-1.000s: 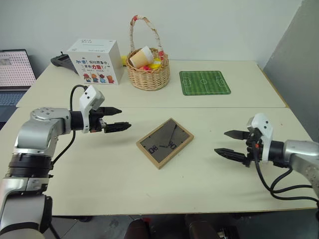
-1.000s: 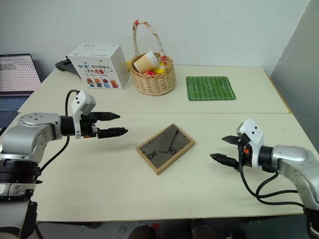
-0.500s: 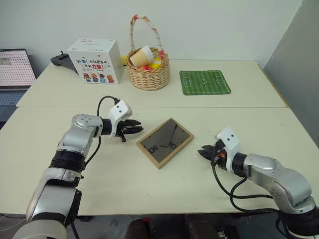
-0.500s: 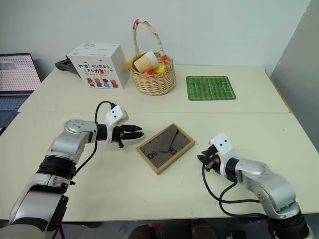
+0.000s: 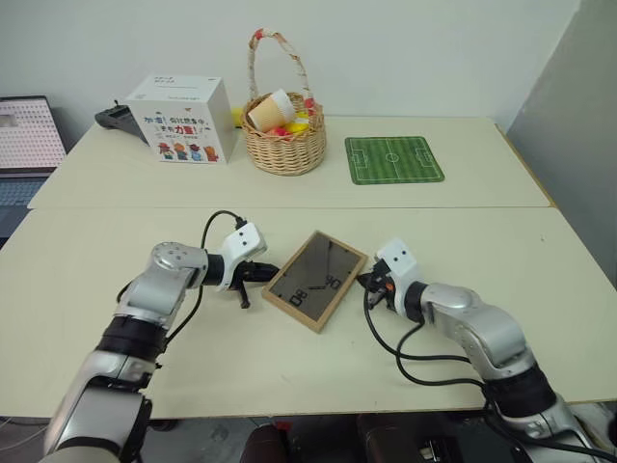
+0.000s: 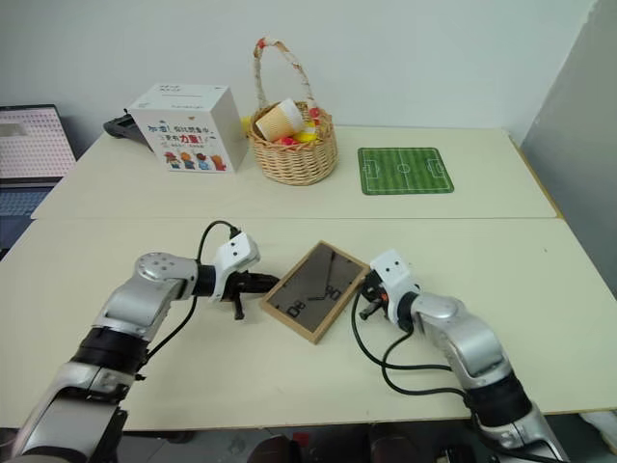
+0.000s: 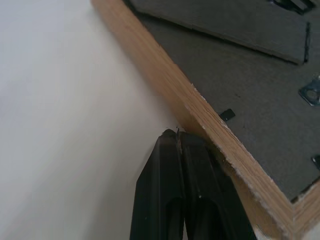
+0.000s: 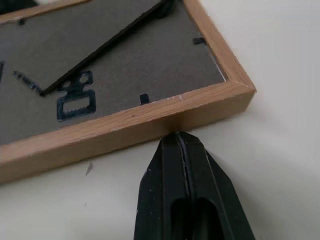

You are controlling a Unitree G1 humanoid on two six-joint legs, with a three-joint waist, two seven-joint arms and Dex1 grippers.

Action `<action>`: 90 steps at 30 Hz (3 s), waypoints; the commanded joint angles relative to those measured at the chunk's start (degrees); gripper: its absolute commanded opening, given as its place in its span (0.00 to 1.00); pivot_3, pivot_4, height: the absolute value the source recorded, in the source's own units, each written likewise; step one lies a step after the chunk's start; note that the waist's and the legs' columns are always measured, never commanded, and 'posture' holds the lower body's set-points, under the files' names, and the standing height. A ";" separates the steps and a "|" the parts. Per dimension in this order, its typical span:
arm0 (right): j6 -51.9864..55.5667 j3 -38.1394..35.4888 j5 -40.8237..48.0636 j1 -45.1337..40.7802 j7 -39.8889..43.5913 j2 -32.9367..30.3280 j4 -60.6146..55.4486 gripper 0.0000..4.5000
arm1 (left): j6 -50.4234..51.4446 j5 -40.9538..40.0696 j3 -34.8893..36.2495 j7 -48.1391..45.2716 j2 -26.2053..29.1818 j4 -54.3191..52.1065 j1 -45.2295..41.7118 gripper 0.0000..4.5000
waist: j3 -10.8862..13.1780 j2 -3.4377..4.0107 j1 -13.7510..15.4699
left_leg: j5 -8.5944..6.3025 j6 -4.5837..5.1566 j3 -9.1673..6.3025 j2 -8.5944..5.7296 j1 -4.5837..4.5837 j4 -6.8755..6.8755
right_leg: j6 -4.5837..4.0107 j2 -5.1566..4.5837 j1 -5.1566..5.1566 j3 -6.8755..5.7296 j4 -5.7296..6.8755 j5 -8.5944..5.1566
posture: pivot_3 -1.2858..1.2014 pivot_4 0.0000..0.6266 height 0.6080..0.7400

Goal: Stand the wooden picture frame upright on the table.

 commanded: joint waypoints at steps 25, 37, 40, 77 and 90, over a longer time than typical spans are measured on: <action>-10.58 1.21 -4.83 -0.37 15.37 -8.80 2.85 0.00 | 55.84 -39.46 30.31 11.68 -1.81 -27.80 22.39 0.34 | 0.00 -0.01 0.06 | -0.01 0.01 -0.17 0.00 -0.01 0.01 | -0.02 -0.02 0.02 -0.14 0.03 -0.04 | 0.52 0.24 1.00; -10.10 2.26 -6.54 0.11 13.70 -4.02 3.47 0.00 | 68.19 -50.11 38.63 31.88 -18.96 -25.08 22.48 0.83 | -0.05 -0.04 -0.04 | 0.00 -0.01 -0.85 -0.03 0.11 0.01 | -0.03 -0.02 0.26 -0.15 -0.01 -0.03 | 0.52 0.24 1.00; -8.35 2.68 -6.08 -0.14 13.38 -2.45 1.75 0.00 | 68.19 -51.34 37.63 35.83 -22.19 -25.82 23.18 0.94 | -0.07 -0.01 0.11 | 0.00 -0.01 -0.92 -0.07 0.12 0.01 | -0.03 -0.05 0.32 -0.18 -0.03 -0.03 | 0.52 0.24 1.00; -0.34 -8.31 -4.67 -0.89 4.69 2.99 0.85 0.00 | 63.44 -56.32 35.16 43.55 -22.83 -27.12 23.13 0.81 | -0.59 0.37 0.05 | 0.00 -0.01 -1.26 -0.37 0.12 -0.09 | 0.02 -0.23 0.52 -0.39 -0.24 -0.11 | 0.52 0.24 1.00; 0.21 -12.22 -0.99 -4.55 6.57 2.18 0.57 0.00 | 62.10 -56.87 34.92 42.68 -17.91 -26.59 20.90 0.28 | -0.55 0.36 0.01 | 0.00 -0.02 -1.24 -0.37 0.08 -0.10 | 0.02 -0.24 0.49 -0.38 -0.28 -0.12 | 0.52 0.24 1.00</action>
